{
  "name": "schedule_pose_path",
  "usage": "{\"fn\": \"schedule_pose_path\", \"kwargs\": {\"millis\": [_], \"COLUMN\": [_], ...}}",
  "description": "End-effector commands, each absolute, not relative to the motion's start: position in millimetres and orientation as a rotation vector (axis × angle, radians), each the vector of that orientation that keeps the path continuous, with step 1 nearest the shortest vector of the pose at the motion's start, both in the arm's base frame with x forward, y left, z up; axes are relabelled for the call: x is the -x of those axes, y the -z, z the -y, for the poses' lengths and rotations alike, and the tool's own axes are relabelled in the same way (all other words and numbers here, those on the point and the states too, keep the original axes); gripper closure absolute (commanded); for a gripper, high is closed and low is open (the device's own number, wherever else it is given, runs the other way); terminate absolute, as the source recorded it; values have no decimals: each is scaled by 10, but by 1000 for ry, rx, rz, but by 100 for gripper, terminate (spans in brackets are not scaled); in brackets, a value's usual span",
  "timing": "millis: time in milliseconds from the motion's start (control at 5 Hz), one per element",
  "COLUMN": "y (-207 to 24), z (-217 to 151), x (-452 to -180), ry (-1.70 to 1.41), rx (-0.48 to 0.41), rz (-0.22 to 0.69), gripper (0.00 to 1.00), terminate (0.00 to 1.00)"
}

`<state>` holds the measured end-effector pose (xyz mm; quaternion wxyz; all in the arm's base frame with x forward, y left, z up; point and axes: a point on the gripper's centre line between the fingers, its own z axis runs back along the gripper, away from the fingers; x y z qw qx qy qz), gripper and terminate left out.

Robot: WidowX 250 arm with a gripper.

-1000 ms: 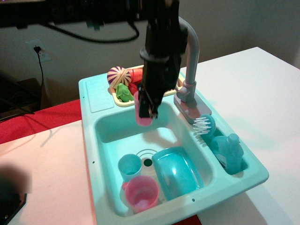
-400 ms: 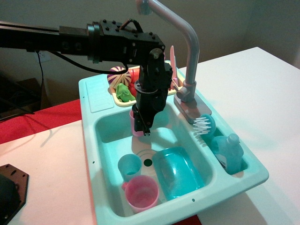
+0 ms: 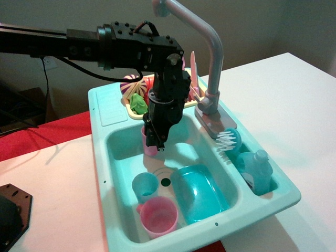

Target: Put cup from counter to sink

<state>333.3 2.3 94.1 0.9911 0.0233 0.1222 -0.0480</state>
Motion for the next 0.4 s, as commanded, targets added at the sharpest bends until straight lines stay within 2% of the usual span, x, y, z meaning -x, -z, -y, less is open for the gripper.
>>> {"fn": "schedule_pose_path", "kwargs": {"millis": [0, 200], "y": [-1135, -1393], "z": [-41, -135], "x": [-3358, -3348], "ry": [81, 55], "rx": [-59, -88], "rz": [-205, -202], "gripper": [0, 0], "terminate": [0, 100]}}
